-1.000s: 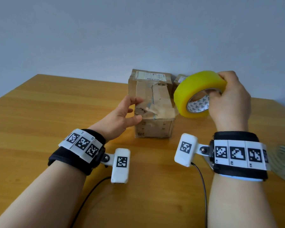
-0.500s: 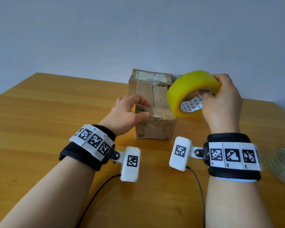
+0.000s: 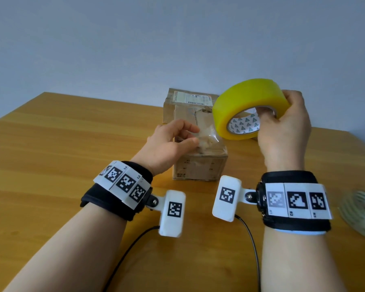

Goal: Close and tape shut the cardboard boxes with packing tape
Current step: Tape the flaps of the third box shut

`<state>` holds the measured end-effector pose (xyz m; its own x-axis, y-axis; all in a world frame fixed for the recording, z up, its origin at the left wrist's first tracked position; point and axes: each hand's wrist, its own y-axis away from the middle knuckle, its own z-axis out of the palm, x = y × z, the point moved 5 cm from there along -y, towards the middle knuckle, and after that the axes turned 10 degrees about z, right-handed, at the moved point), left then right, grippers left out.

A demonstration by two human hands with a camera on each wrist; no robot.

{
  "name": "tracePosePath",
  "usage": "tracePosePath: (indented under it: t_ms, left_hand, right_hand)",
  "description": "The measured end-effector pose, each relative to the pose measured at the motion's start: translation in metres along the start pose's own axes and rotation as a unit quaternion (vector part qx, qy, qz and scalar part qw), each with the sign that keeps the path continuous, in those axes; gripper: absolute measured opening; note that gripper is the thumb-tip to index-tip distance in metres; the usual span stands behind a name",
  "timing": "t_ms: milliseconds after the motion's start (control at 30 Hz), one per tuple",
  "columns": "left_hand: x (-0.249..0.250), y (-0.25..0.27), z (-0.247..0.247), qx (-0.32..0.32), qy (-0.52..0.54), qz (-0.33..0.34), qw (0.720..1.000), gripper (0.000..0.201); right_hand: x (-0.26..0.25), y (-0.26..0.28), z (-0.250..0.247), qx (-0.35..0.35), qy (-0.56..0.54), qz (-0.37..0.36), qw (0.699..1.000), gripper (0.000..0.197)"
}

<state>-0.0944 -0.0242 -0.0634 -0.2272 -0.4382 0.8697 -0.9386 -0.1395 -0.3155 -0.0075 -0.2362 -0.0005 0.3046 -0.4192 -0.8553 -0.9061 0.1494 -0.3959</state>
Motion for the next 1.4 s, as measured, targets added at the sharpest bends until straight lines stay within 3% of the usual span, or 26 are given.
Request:
tracePosePath:
  t_ms: [167, 300, 500, 600, 700, 800, 933, 1167, 1400]
  left_hand:
    - [0.004, 0.002, 0.001, -0.002, 0.071, -0.007, 0.997, 0.036]
    - [0.003, 0.0, -0.002, 0.019, 0.074, -0.005, 0.997, 0.05]
    - [0.0, -0.001, -0.004, 0.02, 0.139, -0.006, 0.99, 0.059]
    - [0.001, -0.003, -0.008, 0.028, 0.14, 0.003, 0.99, 0.054]
    - [0.001, -0.002, -0.012, 0.033, 0.145, 0.017, 0.989, 0.032]
    - [0.002, -0.002, -0.018, 0.025, 0.154, 0.036, 0.987, 0.012]
    - [0.005, -0.002, -0.024, 0.024, 0.152, 0.028, 0.988, 0.01]
    - [-0.005, 0.0, -0.037, 0.059, 0.174, -0.099, 0.978, 0.013]
    - [-0.01, 0.004, -0.06, 0.074, 0.132, -0.138, 0.979, 0.013]
  right_hand:
    - [-0.002, 0.003, 0.002, -0.002, -0.073, 0.023, 0.997, 0.026]
    - [0.001, 0.002, 0.006, -0.016, -0.118, 0.051, 0.992, 0.024]
    - [0.004, 0.005, 0.018, -0.068, -0.19, 0.085, 0.976, 0.017]
    - [0.0, 0.008, 0.024, -0.097, -0.212, 0.092, 0.968, 0.017]
    - [-0.002, 0.01, 0.027, -0.114, -0.225, 0.095, 0.963, 0.019]
    - [-0.001, 0.011, 0.026, -0.114, -0.223, 0.099, 0.963, 0.02]
    - [-0.001, 0.011, 0.025, -0.109, -0.208, 0.102, 0.967, 0.018]
    - [-0.006, 0.016, 0.031, -0.087, -0.134, 0.063, 0.985, 0.029]
    - [-0.015, 0.019, 0.014, -0.02, -0.038, 0.005, 0.999, 0.037]
